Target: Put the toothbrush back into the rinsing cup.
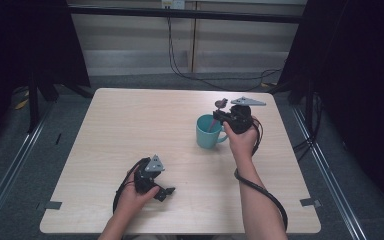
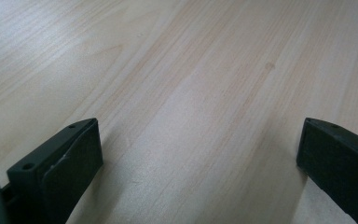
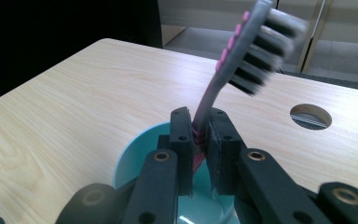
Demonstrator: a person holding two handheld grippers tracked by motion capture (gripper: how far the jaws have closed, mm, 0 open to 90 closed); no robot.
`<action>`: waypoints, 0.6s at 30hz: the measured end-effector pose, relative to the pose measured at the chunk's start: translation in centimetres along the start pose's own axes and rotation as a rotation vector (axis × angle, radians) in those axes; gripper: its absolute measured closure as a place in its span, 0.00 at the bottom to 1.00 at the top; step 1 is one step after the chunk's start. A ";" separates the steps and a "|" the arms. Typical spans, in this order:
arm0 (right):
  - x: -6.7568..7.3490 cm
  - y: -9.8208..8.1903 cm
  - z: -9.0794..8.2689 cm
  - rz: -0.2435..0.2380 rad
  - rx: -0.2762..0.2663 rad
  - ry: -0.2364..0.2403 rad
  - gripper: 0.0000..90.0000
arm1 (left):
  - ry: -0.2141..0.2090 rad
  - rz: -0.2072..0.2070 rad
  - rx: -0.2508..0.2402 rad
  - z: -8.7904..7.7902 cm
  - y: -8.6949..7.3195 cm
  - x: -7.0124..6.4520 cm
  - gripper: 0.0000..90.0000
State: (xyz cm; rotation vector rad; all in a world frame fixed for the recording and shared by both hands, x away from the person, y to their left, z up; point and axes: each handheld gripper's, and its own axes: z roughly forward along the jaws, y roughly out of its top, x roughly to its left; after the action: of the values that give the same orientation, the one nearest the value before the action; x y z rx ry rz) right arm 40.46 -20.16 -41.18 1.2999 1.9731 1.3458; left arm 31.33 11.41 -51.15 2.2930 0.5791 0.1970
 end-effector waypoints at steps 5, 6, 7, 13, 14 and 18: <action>-0.1 -0.4 -0.4 0.009 0.000 -0.001 0.91 | 0.004 0.003 0.002 0.0 0.0 0.0 0.00; -0.1 -0.5 -0.4 0.005 0.002 -0.001 0.91 | 0.003 0.003 0.001 0.0 0.0 0.0 0.00; -0.1 -0.6 -0.5 0.007 0.004 -0.003 0.91 | 0.003 0.002 0.001 0.0 0.0 0.0 0.00; -0.3 -1.0 -0.8 0.013 0.008 -0.003 0.90 | 0.006 -0.002 0.000 0.0 0.0 0.0 0.00; -0.3 -1.1 -0.8 0.011 0.007 -0.006 0.90 | 0.008 -0.002 0.000 0.0 0.0 0.0 0.00; -0.6 -1.5 -0.9 0.017 0.013 -0.017 0.90 | 0.006 -0.003 0.000 0.0 0.0 0.0 0.00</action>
State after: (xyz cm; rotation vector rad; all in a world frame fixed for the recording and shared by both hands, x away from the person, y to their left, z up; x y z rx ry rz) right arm 39.36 -21.24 -42.20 1.3330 1.9667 1.3274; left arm 31.31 11.39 -51.14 2.2922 0.5850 0.2021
